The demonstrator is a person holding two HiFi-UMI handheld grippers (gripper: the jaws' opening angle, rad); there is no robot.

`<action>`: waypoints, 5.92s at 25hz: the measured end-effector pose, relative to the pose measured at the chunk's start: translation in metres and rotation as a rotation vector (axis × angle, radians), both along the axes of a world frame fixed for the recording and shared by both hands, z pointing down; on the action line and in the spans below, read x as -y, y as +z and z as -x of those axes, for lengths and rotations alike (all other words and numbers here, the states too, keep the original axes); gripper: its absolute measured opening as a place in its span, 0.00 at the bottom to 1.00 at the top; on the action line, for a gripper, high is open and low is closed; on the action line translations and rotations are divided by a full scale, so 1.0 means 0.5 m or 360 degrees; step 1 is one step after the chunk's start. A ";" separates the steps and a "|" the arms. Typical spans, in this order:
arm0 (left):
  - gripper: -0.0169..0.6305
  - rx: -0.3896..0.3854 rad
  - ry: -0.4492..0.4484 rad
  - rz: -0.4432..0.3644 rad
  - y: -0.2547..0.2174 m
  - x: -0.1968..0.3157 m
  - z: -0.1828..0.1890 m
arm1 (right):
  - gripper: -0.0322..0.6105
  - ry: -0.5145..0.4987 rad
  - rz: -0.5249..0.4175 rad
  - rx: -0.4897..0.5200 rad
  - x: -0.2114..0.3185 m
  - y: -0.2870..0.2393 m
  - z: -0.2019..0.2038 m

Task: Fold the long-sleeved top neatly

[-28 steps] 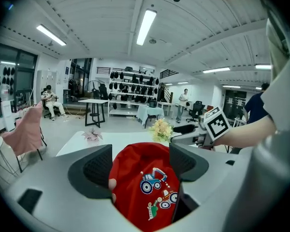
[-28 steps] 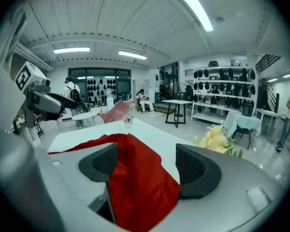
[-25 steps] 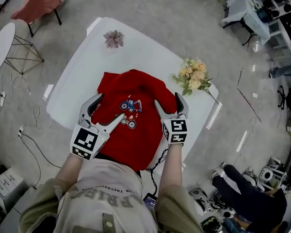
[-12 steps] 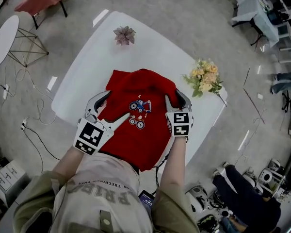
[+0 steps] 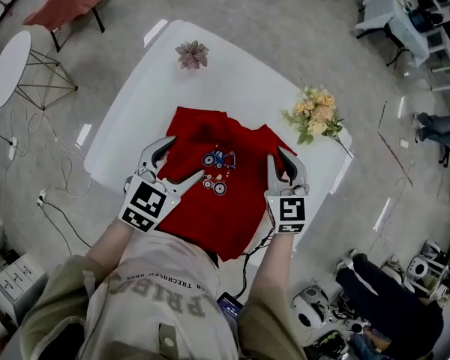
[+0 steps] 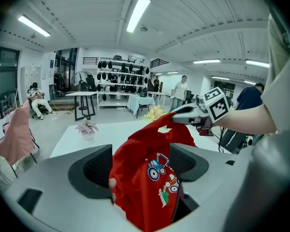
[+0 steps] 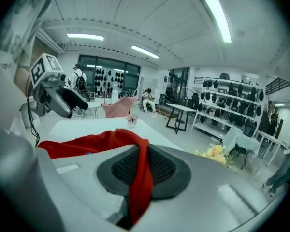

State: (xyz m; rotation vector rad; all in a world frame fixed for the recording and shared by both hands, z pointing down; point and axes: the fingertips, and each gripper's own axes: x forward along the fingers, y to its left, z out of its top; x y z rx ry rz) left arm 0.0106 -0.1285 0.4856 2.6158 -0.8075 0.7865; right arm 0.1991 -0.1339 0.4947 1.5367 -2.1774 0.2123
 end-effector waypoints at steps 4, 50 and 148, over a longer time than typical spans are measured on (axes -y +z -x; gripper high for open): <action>0.58 0.0023 0.0017 -0.0002 0.004 -0.014 -0.004 | 0.11 -0.0135 -0.0193 0.0142 -0.048 -0.096 0.052; 0.09 0.0431 0.0122 0.0171 0.128 -0.080 -0.087 | 0.44 -0.0495 0.0392 -0.0025 -0.349 0.101 0.030; 0.53 0.0493 0.0064 0.0316 0.196 -0.527 0.199 | 0.40 -0.0846 0.0717 -0.0146 -0.602 0.225 0.287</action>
